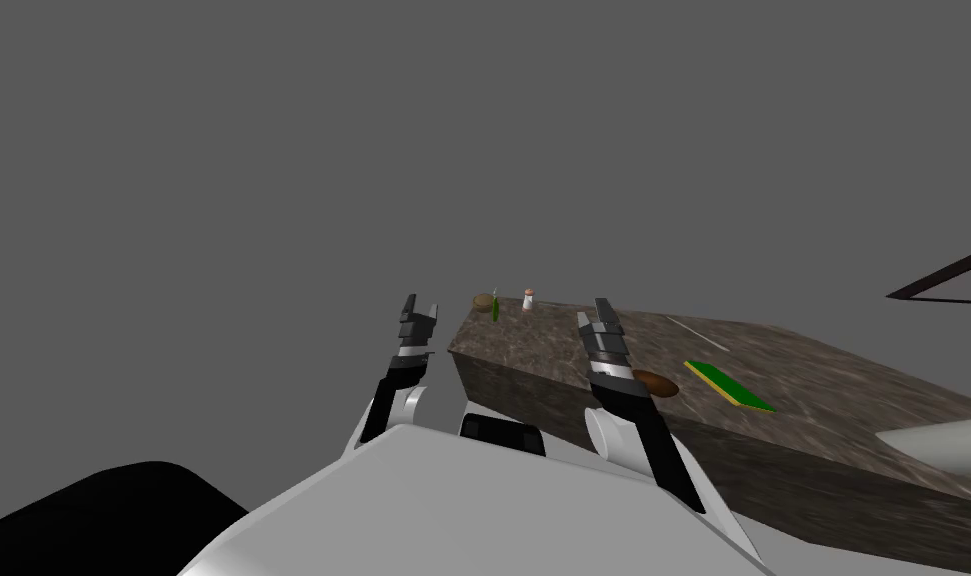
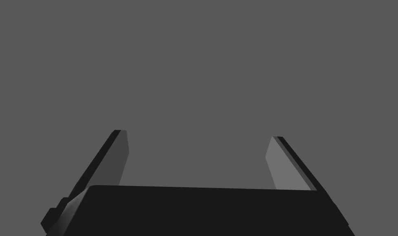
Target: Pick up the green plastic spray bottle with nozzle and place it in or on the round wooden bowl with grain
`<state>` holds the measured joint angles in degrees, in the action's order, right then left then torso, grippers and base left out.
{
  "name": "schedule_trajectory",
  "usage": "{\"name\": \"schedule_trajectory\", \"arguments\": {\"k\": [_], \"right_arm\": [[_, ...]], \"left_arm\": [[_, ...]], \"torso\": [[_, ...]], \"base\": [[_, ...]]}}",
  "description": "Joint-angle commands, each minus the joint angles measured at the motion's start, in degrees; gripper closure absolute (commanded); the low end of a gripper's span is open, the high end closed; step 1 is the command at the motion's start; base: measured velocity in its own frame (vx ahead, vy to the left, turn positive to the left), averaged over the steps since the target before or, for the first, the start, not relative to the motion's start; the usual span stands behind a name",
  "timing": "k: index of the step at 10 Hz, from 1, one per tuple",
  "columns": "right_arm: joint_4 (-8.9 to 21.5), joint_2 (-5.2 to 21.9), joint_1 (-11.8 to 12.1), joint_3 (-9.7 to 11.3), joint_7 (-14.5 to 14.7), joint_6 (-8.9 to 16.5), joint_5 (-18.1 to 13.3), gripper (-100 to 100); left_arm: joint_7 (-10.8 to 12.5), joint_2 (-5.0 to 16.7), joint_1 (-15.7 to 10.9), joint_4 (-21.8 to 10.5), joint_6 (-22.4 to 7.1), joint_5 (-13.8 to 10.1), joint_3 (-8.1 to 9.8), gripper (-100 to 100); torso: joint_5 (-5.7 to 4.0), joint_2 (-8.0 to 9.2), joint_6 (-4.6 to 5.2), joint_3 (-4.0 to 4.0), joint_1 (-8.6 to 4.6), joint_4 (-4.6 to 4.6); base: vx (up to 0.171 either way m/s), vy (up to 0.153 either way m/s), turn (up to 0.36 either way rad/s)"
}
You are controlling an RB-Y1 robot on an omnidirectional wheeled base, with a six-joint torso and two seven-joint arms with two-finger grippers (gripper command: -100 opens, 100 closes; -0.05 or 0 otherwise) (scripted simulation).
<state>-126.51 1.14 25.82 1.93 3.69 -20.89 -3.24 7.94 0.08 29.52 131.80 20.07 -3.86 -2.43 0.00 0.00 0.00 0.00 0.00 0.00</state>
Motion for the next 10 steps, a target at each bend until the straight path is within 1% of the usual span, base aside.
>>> {"name": "schedule_trajectory", "arguments": {"k": [1, 3, 6, 7, 8, 10], "right_arm": [[0.0, 0.0, 0.0, 0.0, 0.0, 0.0, 0.0, 0], [0.0, 0.0, 0.0, 0.0, 0.0, 0.0, 0.0, 0], [0.0, 0.0, -0.01, 0.0, 0.0, 0.0, 0.0, 0], [0.0, 0.0, -0.01, 0.0, 0.0, 0.0, 0.0, 0], [0.0, 0.0, -0.01, 0.0, 0.0, 0.0, 0.0, 0], [0.0, 0.0, -0.01, 0.0, 0.0, 0.0, 0.0, 0]], "left_arm": [[0.33, 1.79, -0.6, -0.83, -0.11, -0.41, -0.08, -100], [1.11, 4.28, -2.0, -2.77, -0.37, -1.39, -0.24, -100], [3.01, 7.27, -5.37, -7.47, -1.02, -3.75, -0.54, -100], [3.81, 8.0, -6.77, -9.09, -1.31, -4.74, -0.64, -100], [3.81, 8.0, -6.77, -9.43, -1.31, -4.74, -0.64, -100], [5.61, 9.09, -9.9, -12.95, -1.95, -6.98, -0.8, -100]], "torso": [[0.0, 0.0, 0.0, 0.0, 0.0, 0.0], [0.0, 0.09, 0.0, 0.05, 0.01, 0.02], [0.02, 0.27, 0.01, 0.16, 0.06, 0.06], [0.02, 0.32, 0.0, 0.18, 0.08, 0.07], [0.01, 0.38, 0.01, 0.22, 0.04, 0.08], [0.02, 0.27, 0.0, 0.16, 0.09, 0.06]], "base": [[-0.016, 0.001, -0.001], [-0.042, -0.003, -0.001], [-0.081, 0.012, 0.001], [-0.11, 0.006, 0.005], [-0.078, 0.007, 0.0], [-0.082, 0.024, 0.005]]}}
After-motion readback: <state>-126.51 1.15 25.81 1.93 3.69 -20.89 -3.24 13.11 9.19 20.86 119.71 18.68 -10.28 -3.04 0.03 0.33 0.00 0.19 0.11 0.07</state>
